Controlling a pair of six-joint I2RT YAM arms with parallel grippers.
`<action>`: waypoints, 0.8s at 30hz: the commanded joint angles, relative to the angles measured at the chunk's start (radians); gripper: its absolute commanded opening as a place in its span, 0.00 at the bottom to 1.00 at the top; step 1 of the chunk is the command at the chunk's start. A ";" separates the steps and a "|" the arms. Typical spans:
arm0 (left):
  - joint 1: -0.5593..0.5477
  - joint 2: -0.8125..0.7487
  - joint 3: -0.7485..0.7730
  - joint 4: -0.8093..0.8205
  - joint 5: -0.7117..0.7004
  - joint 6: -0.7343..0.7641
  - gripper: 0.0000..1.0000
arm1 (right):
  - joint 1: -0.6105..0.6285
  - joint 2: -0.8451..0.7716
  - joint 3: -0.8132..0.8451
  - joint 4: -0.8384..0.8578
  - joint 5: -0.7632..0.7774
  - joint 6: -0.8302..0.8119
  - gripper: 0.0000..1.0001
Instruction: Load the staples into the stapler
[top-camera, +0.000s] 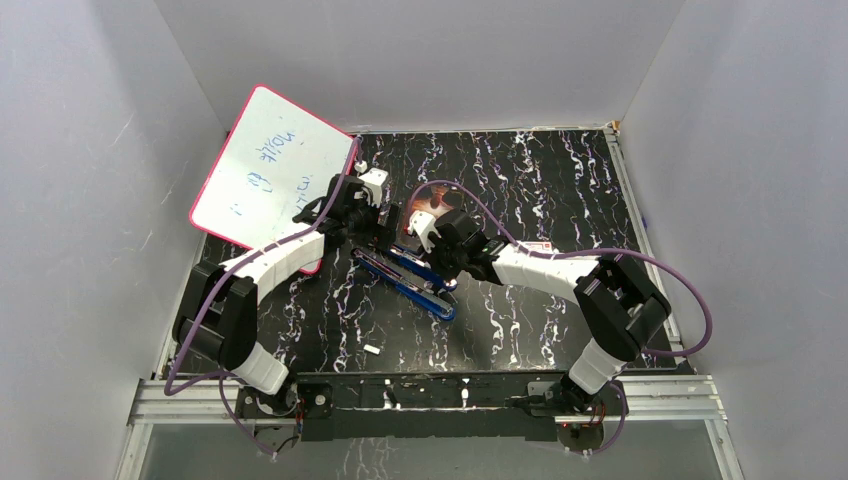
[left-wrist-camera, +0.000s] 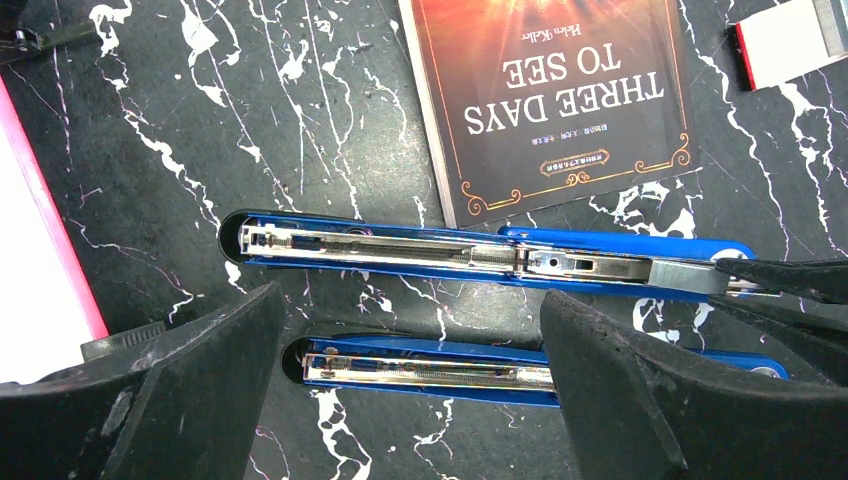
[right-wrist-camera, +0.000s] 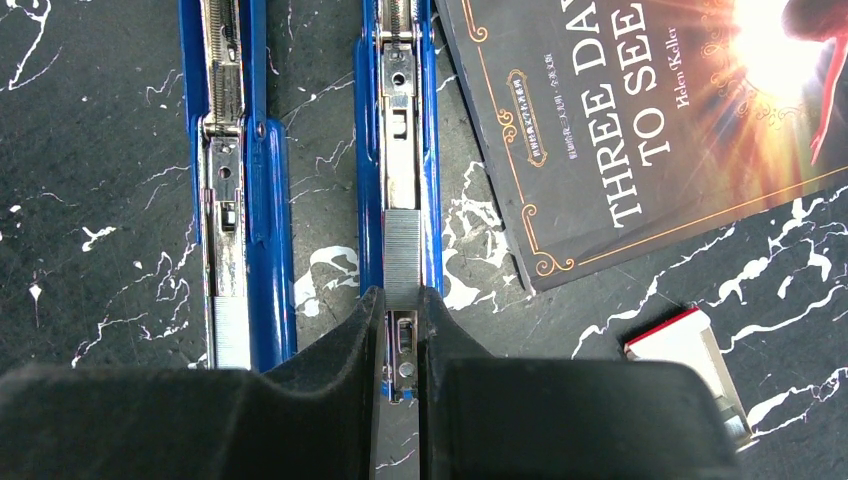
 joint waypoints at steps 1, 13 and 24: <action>-0.004 -0.027 -0.004 0.008 -0.011 0.008 0.98 | -0.008 0.003 0.048 -0.033 0.011 0.013 0.00; -0.006 -0.029 -0.004 0.005 -0.012 0.007 0.98 | -0.009 0.023 0.065 -0.058 0.012 0.024 0.09; -0.006 -0.029 -0.004 0.005 -0.014 0.007 0.98 | -0.009 -0.014 0.045 -0.017 -0.010 0.041 0.30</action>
